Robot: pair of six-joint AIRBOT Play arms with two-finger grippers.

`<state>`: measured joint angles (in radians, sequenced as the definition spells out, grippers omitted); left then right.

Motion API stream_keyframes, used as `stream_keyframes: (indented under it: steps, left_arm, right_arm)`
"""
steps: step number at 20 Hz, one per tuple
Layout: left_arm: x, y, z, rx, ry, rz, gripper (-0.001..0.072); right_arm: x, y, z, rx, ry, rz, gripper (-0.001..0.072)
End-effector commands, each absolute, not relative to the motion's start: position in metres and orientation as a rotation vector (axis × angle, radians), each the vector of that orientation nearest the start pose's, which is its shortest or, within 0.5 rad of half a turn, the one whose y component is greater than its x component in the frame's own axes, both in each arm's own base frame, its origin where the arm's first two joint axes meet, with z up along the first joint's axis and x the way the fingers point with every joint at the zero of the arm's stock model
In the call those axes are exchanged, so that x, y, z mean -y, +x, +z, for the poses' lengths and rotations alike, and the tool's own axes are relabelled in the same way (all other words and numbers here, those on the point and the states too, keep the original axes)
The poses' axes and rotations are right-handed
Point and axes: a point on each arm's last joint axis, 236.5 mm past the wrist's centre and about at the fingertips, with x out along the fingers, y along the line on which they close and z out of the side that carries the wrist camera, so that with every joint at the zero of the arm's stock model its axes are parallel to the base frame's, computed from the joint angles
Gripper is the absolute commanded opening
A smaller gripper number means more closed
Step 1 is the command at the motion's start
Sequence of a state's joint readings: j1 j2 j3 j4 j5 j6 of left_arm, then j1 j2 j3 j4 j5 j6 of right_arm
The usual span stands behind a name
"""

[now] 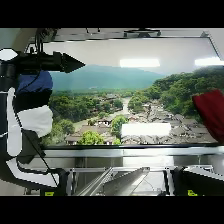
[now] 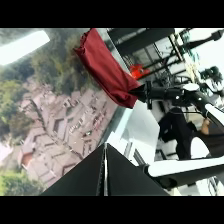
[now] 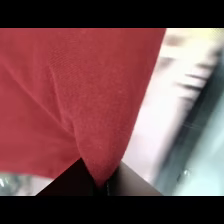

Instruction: Fold the shirts.

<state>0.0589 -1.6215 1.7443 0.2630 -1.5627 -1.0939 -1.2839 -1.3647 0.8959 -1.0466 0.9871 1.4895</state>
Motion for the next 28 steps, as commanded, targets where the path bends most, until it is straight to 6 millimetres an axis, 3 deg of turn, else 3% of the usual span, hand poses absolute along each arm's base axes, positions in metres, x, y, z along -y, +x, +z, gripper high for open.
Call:
stream_keyframes:
  steps: [1,2,3,4,6,8,10,11,13,15,17,20,22,25,28]
  left_arm:
    - [0.22,0.417,0.218,-0.893,-0.568,-1.249,0.0022]
    - [0.219,0.417,0.218,-0.893,-0.568,-1.249,0.0022]
    - [0.219,0.417,0.218,-0.892,-0.569,-1.248,0.0022]
    - [0.219,0.417,0.218,-0.892,-0.569,-1.247,0.0022]
    - [0.213,0.42,0.218,-0.888,-0.575,-1.237,0.0022]
    - [0.205,0.423,0.219,-0.881,-0.581,-1.222,0.0021]
    - [0.193,0.429,0.219,-0.869,-0.592,-1.197,0.0021]
    - [0.187,0.432,0.219,-0.862,-0.597,-1.183,0.0021]
    - [0.177,0.436,0.22,-0.852,-0.609,-1.165,0.002]
    - [0.173,0.438,0.221,-0.847,-0.614,-1.156,0.0013]
    - [0.169,0.437,0.22,-0.86,-0.626,-1.15,0.0011]
    - [0.165,0.432,0.216,-0.921,-0.662,-1.13,0.001]
    - [0.165,0.418,0.207,-0.98,-0.604,-1.116,0.0008]
    - [0.181,0.377,0.186,-1.059,-0.55,-1.082,0.0008]
    - [0.204,0.309,0.149,-1.139,-0.542,-1.079,0.0012]
  right_arm:
    - [0.301,0.157,-0.09,-0.838,1.302,-0.891,0.0051]
    - [0.297,0.157,-0.089,-0.854,1.299,-0.871,0.0285]
    - [0.29,0.158,-0.087,-0.879,1.307,-0.839,0.0629]
    - [0.282,0.159,-0.085,-0.902,1.323,-0.812,0.0707]
    - [0.269,0.159,-0.074,-0.96,1.343,-0.755,0.0685]
    - [0.266,0.149,-0.051,-1.027,1.318,-0.74,0.0315]
    - [0.276,0.144,-0.019,-1.013,1.282,-0.789,0.0304]
    - [0.284,0.151,0.003,-0.95,1.257,-0.806,0.0304]
    - [0.29,0.187,0.05,-0.795,1.179,-0.745,0.0304]
    - [0.276,0.231,0.088,-0.676,1.134,-0.641,0.0295]
    - [0.238,0.277,0.116,-0.646,1.061,-0.462,0.0026]
    - [0.159,0.313,0.134,-0.74,0.946,-0.252,0.0021]
    - [0.093,0.321,0.144,-0.823,0.851,-0.088,0.002]
    - [-0.001,0.308,0.146,-0.913,0.71,0.127,0.002]
    - [-0.081,0.266,0.111,-1.012,0.597,0.294,0.002]
